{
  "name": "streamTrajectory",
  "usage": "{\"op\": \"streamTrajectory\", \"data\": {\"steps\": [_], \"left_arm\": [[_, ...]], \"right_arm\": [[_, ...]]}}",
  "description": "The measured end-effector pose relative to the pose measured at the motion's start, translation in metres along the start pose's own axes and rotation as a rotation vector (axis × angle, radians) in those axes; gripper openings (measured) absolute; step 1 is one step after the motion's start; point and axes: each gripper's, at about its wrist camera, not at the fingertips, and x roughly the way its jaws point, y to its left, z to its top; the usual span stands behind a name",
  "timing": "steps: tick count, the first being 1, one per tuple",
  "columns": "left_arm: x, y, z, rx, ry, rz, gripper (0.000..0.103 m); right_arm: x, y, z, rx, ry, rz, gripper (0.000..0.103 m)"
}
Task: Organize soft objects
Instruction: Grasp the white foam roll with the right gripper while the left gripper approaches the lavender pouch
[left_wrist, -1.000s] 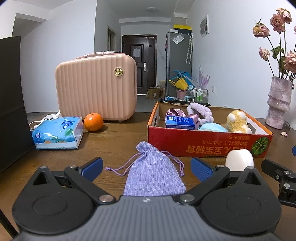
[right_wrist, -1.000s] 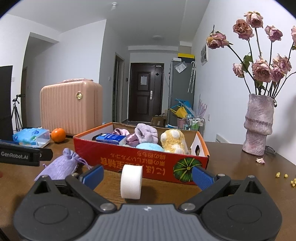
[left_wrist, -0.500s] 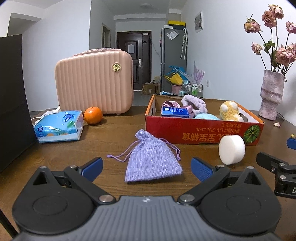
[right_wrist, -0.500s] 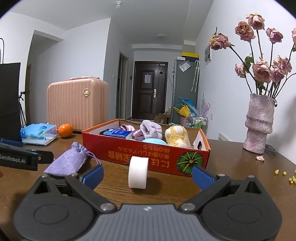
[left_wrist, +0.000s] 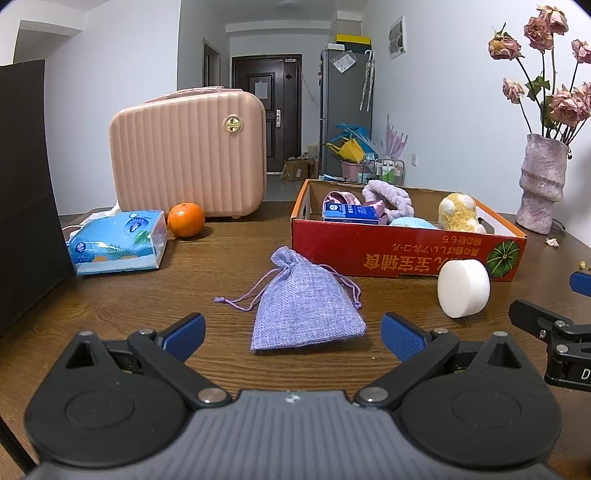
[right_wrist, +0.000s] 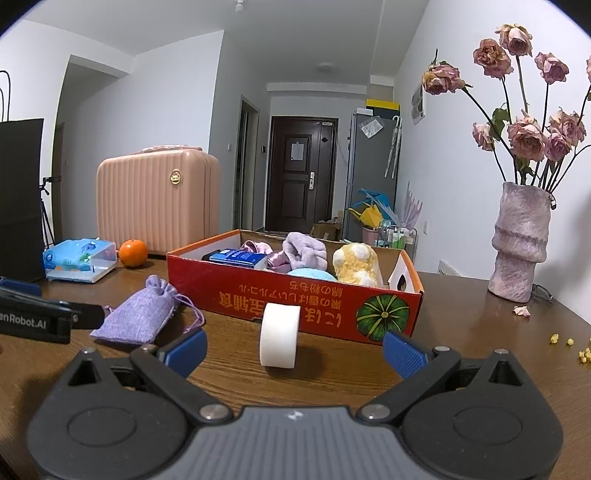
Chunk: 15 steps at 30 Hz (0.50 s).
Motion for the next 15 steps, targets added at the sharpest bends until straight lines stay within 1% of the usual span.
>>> {"op": "streamTrajectory", "data": {"steps": [8,12,15], "left_arm": [[0.006,0.002,0.001,-0.007,0.010,0.005,0.103],[0.009,0.003,0.003,-0.009,0.011,0.006,0.103],[0.011,0.004,0.004,-0.011,0.012,0.008,0.103]], "right_arm": [[0.010,0.001,0.001,0.002,0.017,-0.002,0.102],[0.019,0.002,0.004,-0.003,0.010,-0.006,0.102],[0.028,0.003,0.006,0.001,0.021,-0.002,0.102]]}}
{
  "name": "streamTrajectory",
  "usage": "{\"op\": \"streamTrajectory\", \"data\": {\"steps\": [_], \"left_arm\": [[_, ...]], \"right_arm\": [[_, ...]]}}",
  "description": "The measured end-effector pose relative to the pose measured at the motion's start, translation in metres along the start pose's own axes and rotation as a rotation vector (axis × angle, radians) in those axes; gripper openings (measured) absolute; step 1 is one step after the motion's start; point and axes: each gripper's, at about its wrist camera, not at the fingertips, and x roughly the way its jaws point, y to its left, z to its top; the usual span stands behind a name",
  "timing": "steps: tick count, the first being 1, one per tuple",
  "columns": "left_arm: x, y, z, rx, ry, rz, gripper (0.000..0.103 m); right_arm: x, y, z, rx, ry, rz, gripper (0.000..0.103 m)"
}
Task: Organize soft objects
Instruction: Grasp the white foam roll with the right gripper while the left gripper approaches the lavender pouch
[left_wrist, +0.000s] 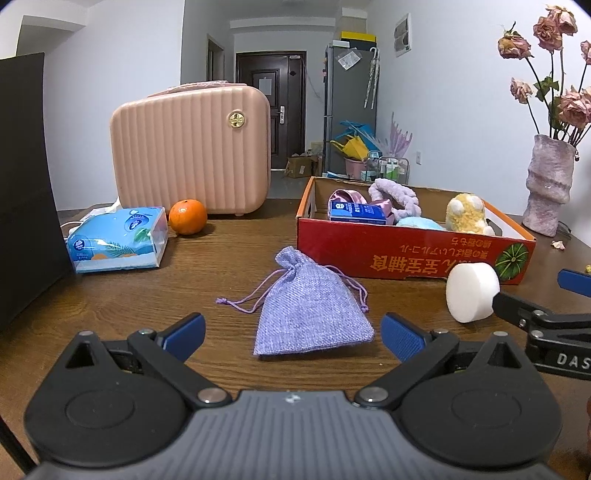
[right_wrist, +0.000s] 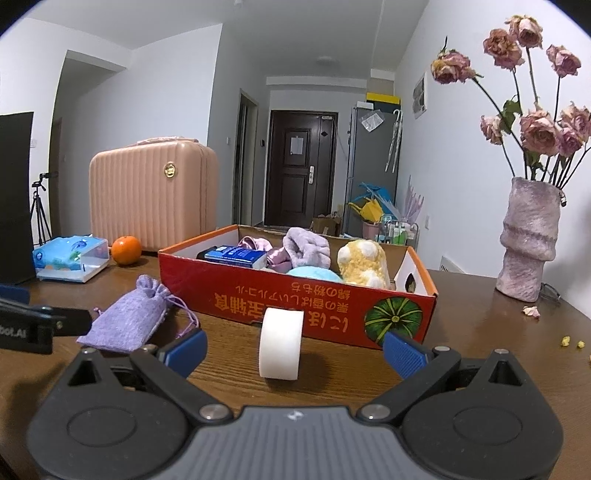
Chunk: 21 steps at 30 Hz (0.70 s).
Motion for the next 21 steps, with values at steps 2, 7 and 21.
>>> {"op": "streamTrajectory", "data": {"steps": [2,7,21], "left_arm": [[0.001,0.001,0.001,-0.002,0.000,0.001,0.103],[0.004,0.001,0.002,-0.005,0.001,0.004,0.103],[0.010,0.004,0.003,-0.012,0.011,0.010,0.103]], "right_arm": [[0.006,0.000,0.002,0.004,0.007,0.001,0.102],[0.023,0.000,0.006,0.014,0.026,0.010,0.100],[0.073,0.002,0.012,0.023,0.123,0.024,0.078]]}}
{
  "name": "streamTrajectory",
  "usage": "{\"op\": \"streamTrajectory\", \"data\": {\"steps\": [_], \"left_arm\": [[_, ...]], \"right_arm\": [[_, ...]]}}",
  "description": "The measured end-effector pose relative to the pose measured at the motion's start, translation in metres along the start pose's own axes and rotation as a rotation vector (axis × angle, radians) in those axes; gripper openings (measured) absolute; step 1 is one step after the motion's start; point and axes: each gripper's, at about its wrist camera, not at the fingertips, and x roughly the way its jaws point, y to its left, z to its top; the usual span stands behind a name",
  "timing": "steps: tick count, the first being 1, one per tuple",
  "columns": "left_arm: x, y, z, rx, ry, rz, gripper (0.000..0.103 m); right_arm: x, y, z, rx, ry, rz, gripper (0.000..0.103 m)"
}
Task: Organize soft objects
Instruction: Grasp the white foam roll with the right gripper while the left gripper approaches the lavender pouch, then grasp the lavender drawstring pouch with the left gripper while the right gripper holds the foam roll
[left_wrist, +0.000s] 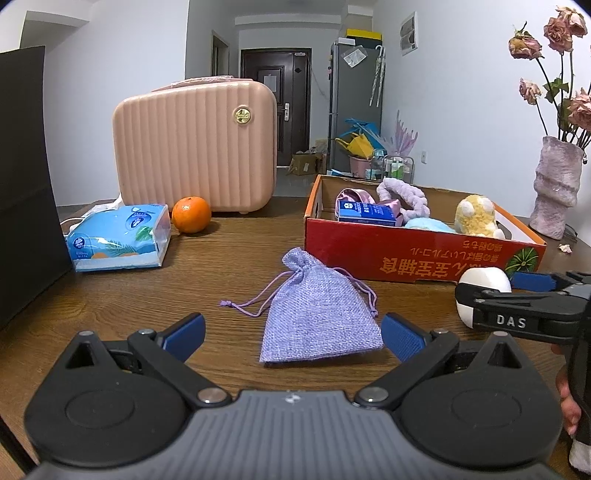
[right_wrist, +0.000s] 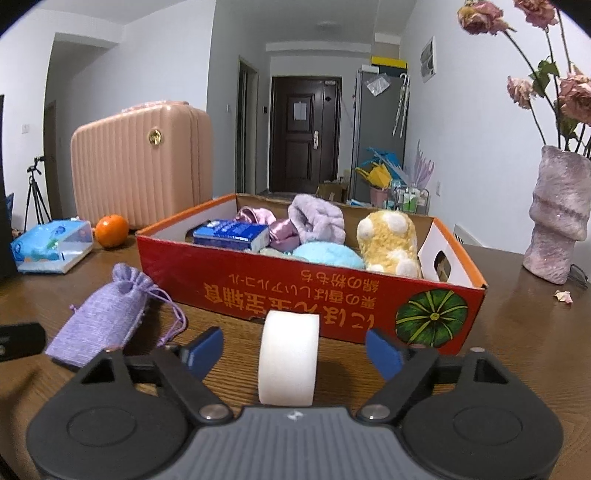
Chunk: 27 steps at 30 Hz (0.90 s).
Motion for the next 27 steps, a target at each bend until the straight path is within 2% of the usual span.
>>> {"op": "streamTrajectory", "data": {"steps": [4,10,15,27], "left_arm": [[0.002,0.000,0.001,-0.001,0.001,0.005,0.103],[0.003,0.001,0.000,-0.003,0.003,0.007,0.103],[0.002,0.002,0.001,-0.007,0.002,0.004,0.103],[0.002,0.003,0.002,-0.013,0.001,-0.007,0.103]], "right_arm": [[0.013,-0.001,0.001,0.000,0.046,-0.002,0.065],[0.024,-0.004,0.000,0.015,0.106,0.015,0.029],[0.024,-0.005,-0.002,0.022,0.116,0.033,0.029],[0.003,-0.013,-0.002,0.042,0.044,0.004,0.029]]}}
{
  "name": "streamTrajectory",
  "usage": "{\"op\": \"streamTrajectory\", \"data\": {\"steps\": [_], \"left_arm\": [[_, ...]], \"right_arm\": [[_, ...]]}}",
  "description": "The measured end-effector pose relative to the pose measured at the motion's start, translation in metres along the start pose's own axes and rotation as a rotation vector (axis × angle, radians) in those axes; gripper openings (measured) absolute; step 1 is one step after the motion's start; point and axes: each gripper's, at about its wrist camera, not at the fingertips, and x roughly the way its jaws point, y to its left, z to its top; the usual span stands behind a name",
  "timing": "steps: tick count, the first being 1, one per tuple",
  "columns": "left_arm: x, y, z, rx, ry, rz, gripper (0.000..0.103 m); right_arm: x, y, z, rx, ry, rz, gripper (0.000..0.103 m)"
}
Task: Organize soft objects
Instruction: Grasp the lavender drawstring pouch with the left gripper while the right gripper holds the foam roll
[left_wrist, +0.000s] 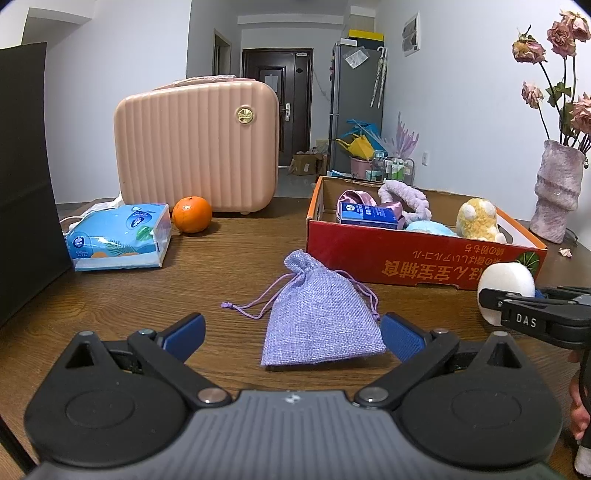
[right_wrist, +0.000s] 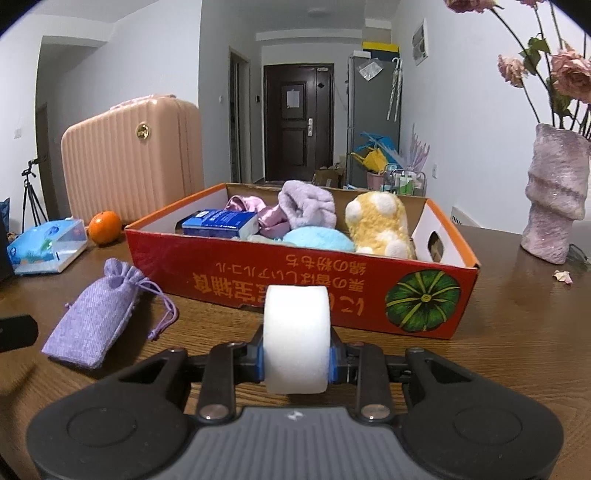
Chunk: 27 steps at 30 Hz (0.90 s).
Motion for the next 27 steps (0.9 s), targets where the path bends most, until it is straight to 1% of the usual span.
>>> {"op": "streamTrajectory", "data": {"steps": [7,14,22,27], "left_arm": [[0.003,-0.003,0.005,0.000,0.005,-0.015,0.103],[0.021,-0.007,0.012,0.010,0.021,-0.022,0.103],[0.053,-0.018,0.015,0.055,0.085,-0.026,0.103],[0.074,-0.023,0.016,0.072,0.114,-0.009,0.103]], "right_arm": [[-0.012,-0.006,-0.004,0.010,-0.019,-0.019,0.029],[-0.022,-0.013,-0.008,0.024,-0.028,-0.045,0.029],[-0.022,-0.014,-0.010,0.022,-0.028,-0.061,0.029],[-0.021,-0.013,-0.011,0.016,-0.027,-0.062,0.029]]}}
